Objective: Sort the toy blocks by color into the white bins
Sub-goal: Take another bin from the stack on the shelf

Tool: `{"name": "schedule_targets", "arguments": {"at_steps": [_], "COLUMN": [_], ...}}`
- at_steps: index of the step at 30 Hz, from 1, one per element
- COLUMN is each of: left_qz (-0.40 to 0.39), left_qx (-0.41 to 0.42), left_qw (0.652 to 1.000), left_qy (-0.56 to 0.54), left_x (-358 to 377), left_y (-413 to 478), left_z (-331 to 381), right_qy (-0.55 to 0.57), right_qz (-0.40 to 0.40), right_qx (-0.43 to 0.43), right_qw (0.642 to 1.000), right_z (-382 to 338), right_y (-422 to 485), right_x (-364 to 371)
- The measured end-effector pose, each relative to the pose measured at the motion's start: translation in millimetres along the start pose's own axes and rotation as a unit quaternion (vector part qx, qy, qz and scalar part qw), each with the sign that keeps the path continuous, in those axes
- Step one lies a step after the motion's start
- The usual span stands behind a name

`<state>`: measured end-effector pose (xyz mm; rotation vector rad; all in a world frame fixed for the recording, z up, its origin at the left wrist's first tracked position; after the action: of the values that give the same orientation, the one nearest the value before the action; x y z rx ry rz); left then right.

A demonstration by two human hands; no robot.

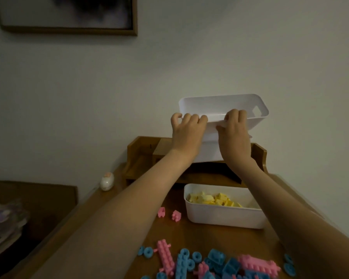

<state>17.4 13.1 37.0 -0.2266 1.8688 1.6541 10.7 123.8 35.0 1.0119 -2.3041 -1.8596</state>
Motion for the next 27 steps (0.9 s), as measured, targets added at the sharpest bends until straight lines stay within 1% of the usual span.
{"name": "schedule_targets", "arguments": {"at_steps": [3, 6, 9, 11, 13, 17, 20, 23, 25, 27], "left_qz": [0.019, 0.026, 0.052, 0.021, -0.026, -0.063, -0.072, -0.086, -0.102, -0.116], "left_qx": [-0.006, -0.007, -0.004, -0.011, -0.025, -0.077, -0.085, -0.090, -0.092, -0.093], "left_qw": [1.000, 1.000, 0.999, 1.000, 0.999, 0.995, 0.993, 0.992, 0.990, 0.988], "left_qy": [-0.002, 0.011, 0.010, 0.009, 0.019, 0.024, 0.030, 0.037, 0.044, 0.052], "left_x": [-16.0, -34.1, -60.0, -76.8, -88.9, -117.8, -136.3, -151.7, -156.3, -155.8], "left_y": [-9.7, -25.7, -44.8, -60.8, -77.2, -117.5, -142.9, -160.6, -167.7, -172.2], "left_z": [-3.6, -12.1, -22.3, -31.8, -43.9, -75.6, -95.3, -115.5, -127.2, -137.2], "right_qy": [-0.013, -0.018, 0.017, 0.053, 0.067, 0.107, 0.129, 0.142, 0.120, 0.091], "right_qz": [0.006, -0.002, -0.020, -0.048, -0.095, -0.160, -0.191, -0.212, -0.217, -0.223], "right_qx": [-0.010, -0.041, -0.061, -0.075, -0.095, -0.150, -0.182, -0.196, -0.202, -0.181], "right_qw": [1.000, 0.999, 0.998, 0.995, 0.989, 0.970, 0.956, 0.947, 0.948, 0.953], "right_z": [-13.3, -29.8, -49.2, -64.6, -79.3, -118.9, -145.9, -166.1, -173.6, -171.0], "right_y": [-3.9, -14.8, -28.5, -38.0, -49.5, -80.1, -98.2, -110.4, -116.1, -119.3], "right_x": [-8.4, -15.7, -22.8, -25.2, -24.5, -18.5, -12.8, -8.8, -4.6, 1.1]}}
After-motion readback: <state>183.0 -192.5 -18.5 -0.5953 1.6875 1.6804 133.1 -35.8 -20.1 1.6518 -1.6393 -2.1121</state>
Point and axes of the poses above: each hand's wrist, its own y-axis towards the middle knuckle, its own x-axis out of the palm, z = x × y, the point moved 5 cm from there along y, towards the middle knuckle, and after that the axes turned 4 degrees about -y, right-handed, at the moved point
